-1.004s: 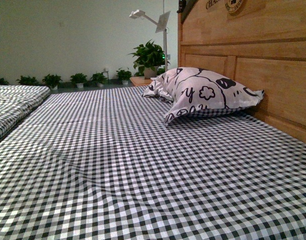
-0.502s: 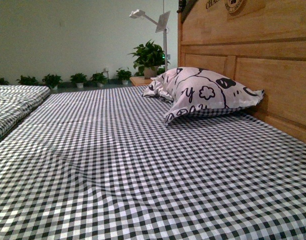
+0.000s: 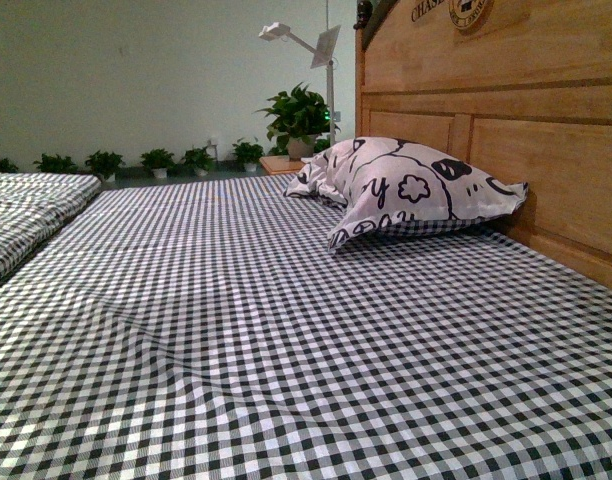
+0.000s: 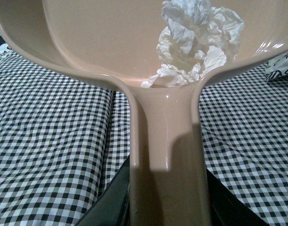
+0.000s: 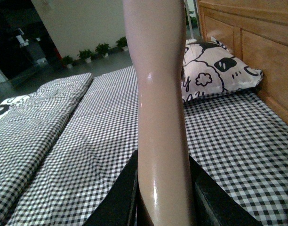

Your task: Clean up trash

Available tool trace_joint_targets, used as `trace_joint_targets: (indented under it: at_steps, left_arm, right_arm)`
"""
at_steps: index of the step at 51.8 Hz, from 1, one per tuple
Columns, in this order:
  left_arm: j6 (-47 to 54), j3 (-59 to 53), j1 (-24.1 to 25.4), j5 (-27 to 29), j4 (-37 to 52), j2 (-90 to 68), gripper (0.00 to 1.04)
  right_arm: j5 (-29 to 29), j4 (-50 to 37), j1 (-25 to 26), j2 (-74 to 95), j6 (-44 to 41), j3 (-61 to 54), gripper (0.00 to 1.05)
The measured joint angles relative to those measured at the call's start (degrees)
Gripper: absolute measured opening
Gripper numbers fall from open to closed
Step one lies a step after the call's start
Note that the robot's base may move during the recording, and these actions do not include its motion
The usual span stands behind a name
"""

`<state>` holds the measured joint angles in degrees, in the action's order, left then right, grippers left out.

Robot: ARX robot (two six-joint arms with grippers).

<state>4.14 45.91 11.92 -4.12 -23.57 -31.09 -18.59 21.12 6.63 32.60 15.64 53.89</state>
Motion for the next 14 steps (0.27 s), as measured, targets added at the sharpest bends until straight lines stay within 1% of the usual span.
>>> trace_joint_targets:
  at_steps: [14]
  left_arm:
    - [0.00,0.00,0.00,0.00,0.00,0.00,0.25]
  right_arm:
    - [0.00,0.00,0.02,0.00,0.00,-0.02,0.21]
